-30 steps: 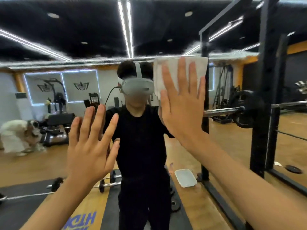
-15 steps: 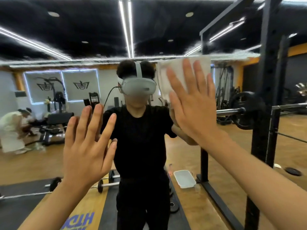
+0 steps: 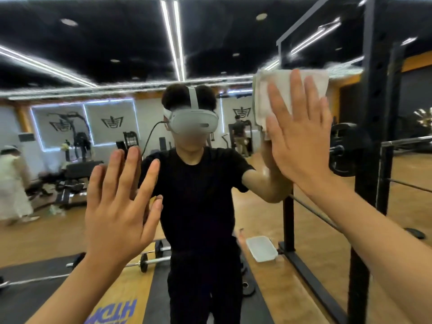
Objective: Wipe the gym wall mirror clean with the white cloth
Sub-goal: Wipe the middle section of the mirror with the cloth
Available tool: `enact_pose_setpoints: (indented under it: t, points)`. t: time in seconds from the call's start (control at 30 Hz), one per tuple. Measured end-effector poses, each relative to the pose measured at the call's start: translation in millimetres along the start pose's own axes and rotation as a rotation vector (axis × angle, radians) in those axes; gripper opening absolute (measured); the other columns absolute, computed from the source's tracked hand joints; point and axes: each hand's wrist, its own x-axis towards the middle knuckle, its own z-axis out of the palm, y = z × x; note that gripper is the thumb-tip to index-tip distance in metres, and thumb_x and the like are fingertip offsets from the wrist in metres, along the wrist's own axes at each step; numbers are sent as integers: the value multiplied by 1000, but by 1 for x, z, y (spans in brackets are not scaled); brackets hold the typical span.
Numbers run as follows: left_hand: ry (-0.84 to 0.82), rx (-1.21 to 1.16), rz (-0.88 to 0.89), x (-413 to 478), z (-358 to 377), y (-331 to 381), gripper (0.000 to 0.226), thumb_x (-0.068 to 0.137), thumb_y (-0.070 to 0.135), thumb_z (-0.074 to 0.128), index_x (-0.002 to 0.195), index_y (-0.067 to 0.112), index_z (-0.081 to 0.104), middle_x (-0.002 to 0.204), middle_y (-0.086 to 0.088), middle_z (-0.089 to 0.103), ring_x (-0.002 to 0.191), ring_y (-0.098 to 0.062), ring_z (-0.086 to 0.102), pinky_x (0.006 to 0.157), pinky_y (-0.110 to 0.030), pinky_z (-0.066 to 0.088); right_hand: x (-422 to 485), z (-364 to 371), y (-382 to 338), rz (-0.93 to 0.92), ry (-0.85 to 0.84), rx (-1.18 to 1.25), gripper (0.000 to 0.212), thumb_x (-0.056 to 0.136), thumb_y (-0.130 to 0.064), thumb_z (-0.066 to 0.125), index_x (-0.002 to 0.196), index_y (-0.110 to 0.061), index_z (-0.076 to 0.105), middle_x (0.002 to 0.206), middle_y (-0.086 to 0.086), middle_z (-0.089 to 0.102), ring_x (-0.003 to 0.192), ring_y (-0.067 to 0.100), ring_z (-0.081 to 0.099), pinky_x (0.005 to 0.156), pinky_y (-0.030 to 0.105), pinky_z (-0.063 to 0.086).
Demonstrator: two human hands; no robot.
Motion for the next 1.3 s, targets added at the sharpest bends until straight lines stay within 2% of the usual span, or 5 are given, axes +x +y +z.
enact_pose_setpoints:
  t: [0.27, 0.53, 0.83, 1.07, 1.3]
  points:
    - [7, -18, 7, -1, -2, -1, 62, 107, 38, 40, 163, 12, 38, 174, -20, 20, 160, -42, 20, 128, -61, 16, -213, 8, -23, -199, -267, 7, 58, 112, -43, 26, 168, -36, 11, 177, 6, 3, 163, 33, 6, 123, 63, 20]
    - [7, -33, -5, -2, 0, 0, 63, 106, 40, 41, 162, 11, 39, 175, -18, 18, 161, -40, 17, 127, -61, 15, -14, -18, 31, 100, -49, 9, 57, 115, -44, 17, 169, -32, 5, 177, 6, -3, 163, 27, -6, 130, 53, 0]
    - [21, -56, -11, -2, 0, 1, 64, 106, 41, 39, 165, 14, 34, 174, -18, 19, 162, -37, 14, 128, -59, 14, -219, -6, 36, -147, -348, -41, 57, 114, -44, 16, 169, -33, 6, 177, 9, 0, 162, 35, 2, 123, 64, 16]
    - [-4, -100, -36, -3, 4, -1, 66, 107, 43, 36, 166, 15, 29, 174, -19, 17, 163, -37, 9, 121, -73, 24, -16, -24, 83, 74, -93, -73, 60, 116, -40, 25, 169, -27, 1, 176, 11, -5, 162, 33, -6, 128, 61, 8]
    - [27, -77, -17, -2, 2, 1, 66, 106, 41, 40, 166, 16, 31, 175, -17, 17, 162, -37, 13, 125, -65, 19, -218, -6, 54, 106, -263, 3, 58, 114, -39, 15, 169, -24, 8, 176, 14, -3, 162, 38, 1, 127, 62, 8]
